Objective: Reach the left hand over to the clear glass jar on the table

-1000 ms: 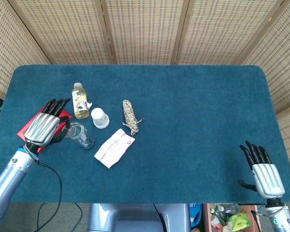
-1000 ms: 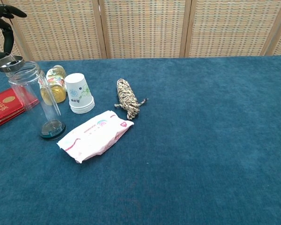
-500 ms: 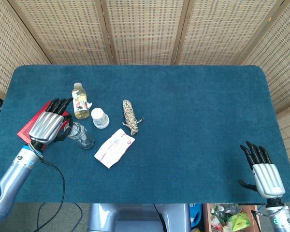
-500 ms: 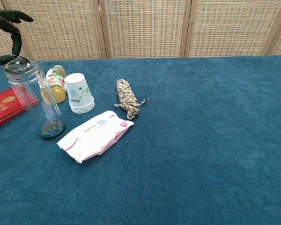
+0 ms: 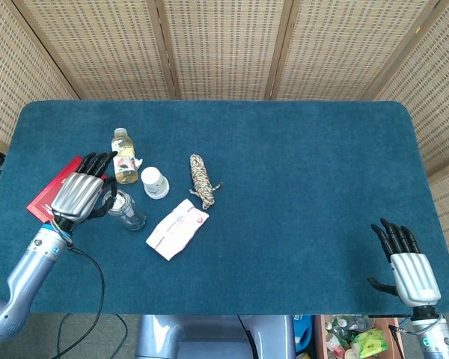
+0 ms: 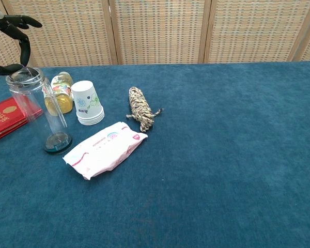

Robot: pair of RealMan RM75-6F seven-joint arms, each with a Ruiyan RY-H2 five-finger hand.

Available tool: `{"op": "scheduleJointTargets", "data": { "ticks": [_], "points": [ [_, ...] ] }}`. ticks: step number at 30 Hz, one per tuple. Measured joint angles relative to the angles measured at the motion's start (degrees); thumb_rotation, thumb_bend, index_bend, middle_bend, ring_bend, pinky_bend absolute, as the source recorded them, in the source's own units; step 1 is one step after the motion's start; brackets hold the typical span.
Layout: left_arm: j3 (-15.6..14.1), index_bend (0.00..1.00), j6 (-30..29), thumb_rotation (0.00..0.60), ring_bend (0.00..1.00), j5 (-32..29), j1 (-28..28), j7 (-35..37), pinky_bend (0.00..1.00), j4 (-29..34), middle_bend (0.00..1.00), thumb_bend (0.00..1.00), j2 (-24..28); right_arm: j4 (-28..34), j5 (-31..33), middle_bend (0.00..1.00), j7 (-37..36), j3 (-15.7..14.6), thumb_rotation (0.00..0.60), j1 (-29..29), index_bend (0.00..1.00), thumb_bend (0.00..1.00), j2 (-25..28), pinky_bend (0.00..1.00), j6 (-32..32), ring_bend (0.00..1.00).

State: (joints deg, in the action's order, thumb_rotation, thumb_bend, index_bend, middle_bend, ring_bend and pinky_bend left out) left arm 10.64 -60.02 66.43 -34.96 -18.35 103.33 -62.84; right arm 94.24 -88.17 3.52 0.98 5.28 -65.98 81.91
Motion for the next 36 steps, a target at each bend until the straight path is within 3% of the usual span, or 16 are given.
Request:
{"op": "scheduleJointTargets", "data": {
  "ticks": [15, 22, 32, 36],
  "points": [
    [-1.0, 0.58, 0.3, 0.600, 0.00, -1.5, -0.2, -1.5, 0.00, 0.2, 0.00, 0.47, 0.4, 0.0, 0.0, 0.00, 0.1, 0.0, 0.600, 0.0, 0.00, 0.00, 0.0, 0.00, 0.0, 0.00],
    [-1.0, 0.42, -0.5, 0.600, 0.00, -2.2, -0.2, -2.1, 0.00, 0.4, 0.00, 0.47, 0.5, 0.0, 0.0, 0.00, 0.1, 0.0, 0.600, 0.0, 0.00, 0.00, 0.0, 0.00, 0.1, 0.00],
    [-0.8, 0.32, -2.2, 0.600, 0.00, -3.1, 0.0, -3.4, 0.00, 0.7, 0.00, 0.47, 0.8, 0.1, 0.0, 0.00, 0.0, 0.0, 0.600, 0.0, 0.00, 0.00, 0.0, 0.00, 0.2, 0.00],
    [-0.6, 0.23, -2.9, 0.600, 0.00, -3.0, 0.3, -2.9, 0.00, 1.1, 0.00, 0.47, 1.0, 0.0, 0.0, 0.00, -0.1, 0.0, 0.600, -0.1, 0.00, 0.00, 0.0, 0.00, 0.2, 0.00]
  ]
}}
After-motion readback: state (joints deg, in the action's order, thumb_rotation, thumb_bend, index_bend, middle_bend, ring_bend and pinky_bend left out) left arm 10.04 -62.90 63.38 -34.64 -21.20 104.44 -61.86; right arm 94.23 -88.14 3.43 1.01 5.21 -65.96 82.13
